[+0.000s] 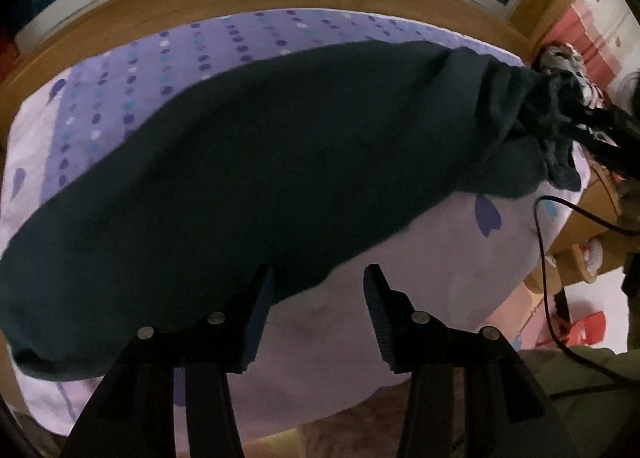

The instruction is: Fold clothes

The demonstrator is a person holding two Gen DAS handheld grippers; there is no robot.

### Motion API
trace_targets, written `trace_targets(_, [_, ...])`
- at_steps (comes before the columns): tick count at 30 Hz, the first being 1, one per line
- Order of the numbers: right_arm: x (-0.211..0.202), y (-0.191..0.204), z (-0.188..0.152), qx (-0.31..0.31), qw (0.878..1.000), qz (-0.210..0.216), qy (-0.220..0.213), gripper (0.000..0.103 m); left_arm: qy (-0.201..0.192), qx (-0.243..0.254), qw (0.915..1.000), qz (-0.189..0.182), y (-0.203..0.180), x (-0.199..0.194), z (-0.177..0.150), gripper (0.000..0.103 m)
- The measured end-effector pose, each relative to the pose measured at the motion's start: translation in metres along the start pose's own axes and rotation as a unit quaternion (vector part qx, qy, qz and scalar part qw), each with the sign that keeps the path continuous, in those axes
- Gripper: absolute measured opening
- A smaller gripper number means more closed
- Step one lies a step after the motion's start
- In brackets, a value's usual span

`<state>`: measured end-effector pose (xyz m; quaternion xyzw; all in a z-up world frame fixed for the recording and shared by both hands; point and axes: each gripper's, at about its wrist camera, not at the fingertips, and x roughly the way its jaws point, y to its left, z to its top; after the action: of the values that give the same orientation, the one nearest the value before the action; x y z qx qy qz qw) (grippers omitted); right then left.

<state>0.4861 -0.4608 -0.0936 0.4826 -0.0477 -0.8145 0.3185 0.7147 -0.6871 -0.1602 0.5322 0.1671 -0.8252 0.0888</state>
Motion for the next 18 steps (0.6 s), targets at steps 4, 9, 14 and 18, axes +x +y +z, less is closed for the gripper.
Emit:
trace_targets(4, [0.029, 0.002, -0.004, 0.065, 0.996, 0.043, 0.033, 0.062, -0.016, 0.025, 0.9996, -0.004, -0.001, -0.004, -0.005, 0.047])
trace_targets(9, [0.056, 0.013, -0.005, 0.089, 0.993, 0.053, 0.062, 0.062, -0.031, 0.046, 0.998, -0.032, 0.003, -0.001, -0.005, 0.047])
trace_targets(14, [0.067, 0.025, -0.013, 0.08, 0.994, 0.021, 0.075, 0.062, -0.033, 0.059, 0.9973, -0.031, -0.002, -0.002, -0.004, 0.047])
trace_targets(18, [0.064, 0.021, -0.02, 0.093, 0.992, 0.002, 0.083, 0.062, -0.034, 0.067, 0.997, -0.015, -0.007, 0.0, -0.002, 0.047])
